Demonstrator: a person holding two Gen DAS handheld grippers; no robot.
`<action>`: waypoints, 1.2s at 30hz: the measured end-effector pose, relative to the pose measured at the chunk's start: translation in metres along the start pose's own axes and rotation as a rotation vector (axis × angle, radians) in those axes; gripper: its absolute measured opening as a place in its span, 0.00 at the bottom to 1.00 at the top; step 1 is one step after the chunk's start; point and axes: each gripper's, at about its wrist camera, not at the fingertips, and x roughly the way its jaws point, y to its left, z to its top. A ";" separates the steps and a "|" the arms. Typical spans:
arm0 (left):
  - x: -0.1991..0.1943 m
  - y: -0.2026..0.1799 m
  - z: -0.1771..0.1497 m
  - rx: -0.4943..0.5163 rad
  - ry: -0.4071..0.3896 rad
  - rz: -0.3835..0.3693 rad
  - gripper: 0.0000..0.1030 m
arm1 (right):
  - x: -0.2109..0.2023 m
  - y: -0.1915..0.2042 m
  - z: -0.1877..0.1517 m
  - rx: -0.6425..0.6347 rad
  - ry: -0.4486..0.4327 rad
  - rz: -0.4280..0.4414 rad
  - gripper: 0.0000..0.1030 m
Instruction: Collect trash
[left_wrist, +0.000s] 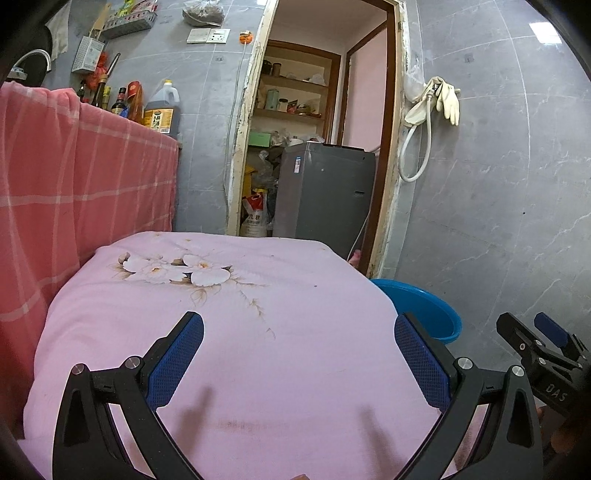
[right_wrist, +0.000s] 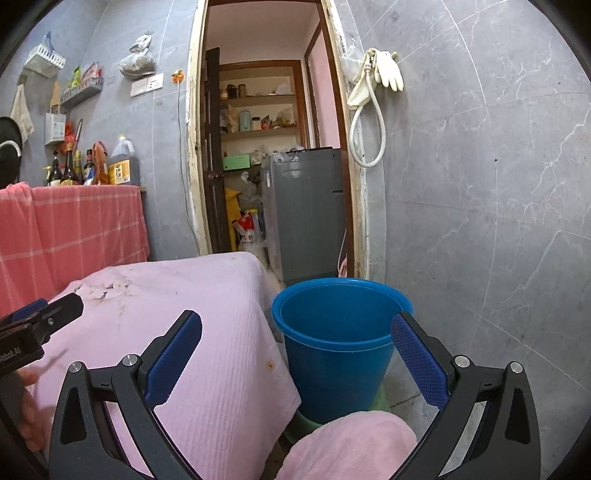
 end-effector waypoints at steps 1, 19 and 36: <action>0.000 0.000 0.000 0.000 0.000 0.003 0.98 | 0.000 0.000 0.000 0.000 0.000 0.000 1.00; 0.003 0.003 0.000 -0.001 0.008 0.018 0.98 | 0.003 -0.001 -0.001 -0.003 0.014 -0.006 1.00; 0.003 0.002 0.000 0.002 0.006 0.020 0.98 | 0.004 -0.002 -0.001 -0.002 0.016 -0.005 1.00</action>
